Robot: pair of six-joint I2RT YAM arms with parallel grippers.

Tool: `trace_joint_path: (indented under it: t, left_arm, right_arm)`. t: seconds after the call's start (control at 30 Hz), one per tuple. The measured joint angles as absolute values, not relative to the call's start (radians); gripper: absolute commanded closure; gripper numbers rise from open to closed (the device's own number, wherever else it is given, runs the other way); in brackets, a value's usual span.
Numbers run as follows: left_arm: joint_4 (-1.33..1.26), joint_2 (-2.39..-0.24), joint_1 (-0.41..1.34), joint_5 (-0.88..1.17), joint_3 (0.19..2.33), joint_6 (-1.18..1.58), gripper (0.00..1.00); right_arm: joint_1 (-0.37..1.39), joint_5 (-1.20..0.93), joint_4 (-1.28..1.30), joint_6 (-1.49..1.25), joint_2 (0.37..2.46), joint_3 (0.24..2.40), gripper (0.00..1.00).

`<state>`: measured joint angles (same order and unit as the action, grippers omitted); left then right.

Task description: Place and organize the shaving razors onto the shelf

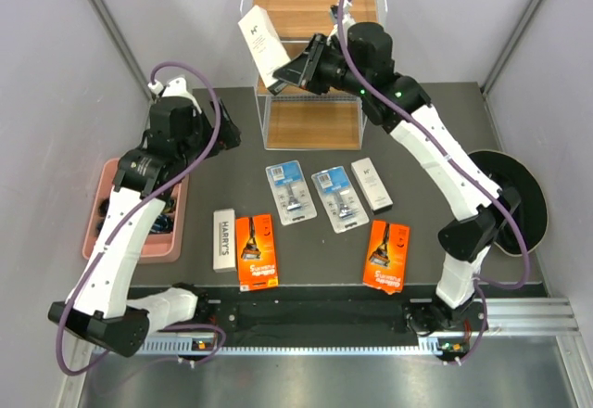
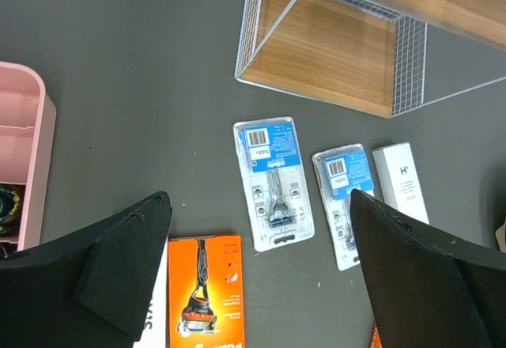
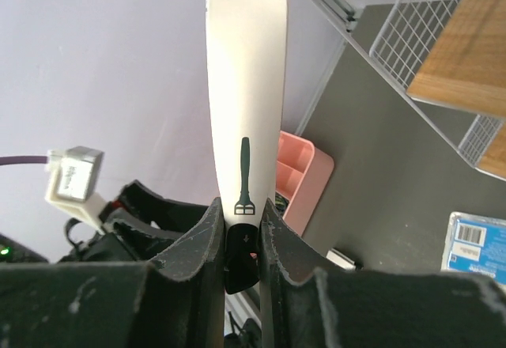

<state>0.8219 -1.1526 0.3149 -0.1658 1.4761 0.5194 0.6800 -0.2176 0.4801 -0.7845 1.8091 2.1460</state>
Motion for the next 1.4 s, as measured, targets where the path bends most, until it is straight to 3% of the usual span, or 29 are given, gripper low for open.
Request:
trace_joint_path:
  t: [0.4, 0.93, 1.07, 1.23, 1.4]
  left_arm:
    - [0.812, -1.183, 0.315, -0.165, 1.476, 0.516, 0.01]
    - [0.758, -1.187, 0.315, -0.137, 1.459, 0.509, 0.01]
    - [0.707, -1.176, 0.315, -0.072, 1.448, 0.492, 0.02]
    - [0.619, -1.127, 0.315, 0.063, 1.405, 0.456, 0.07]
    - [0.545, -1.107, 0.315, 0.149, 1.401, 0.419, 0.19]
  right_arm:
    - [0.587, -0.367, 0.318, -0.833, 1.821, 2.162, 0.92]
    - [0.545, -0.275, 0.253, -1.005, 2.036, 2.360, 0.89]
    - [0.544, -0.247, 0.240, -1.088, 2.084, 2.364, 0.70]
    - [0.543, -0.250, 0.176, -1.195, 2.156, 2.425, 0.65]
    - [0.542, -0.251, 0.108, -1.267, 2.180, 2.431, 0.57]
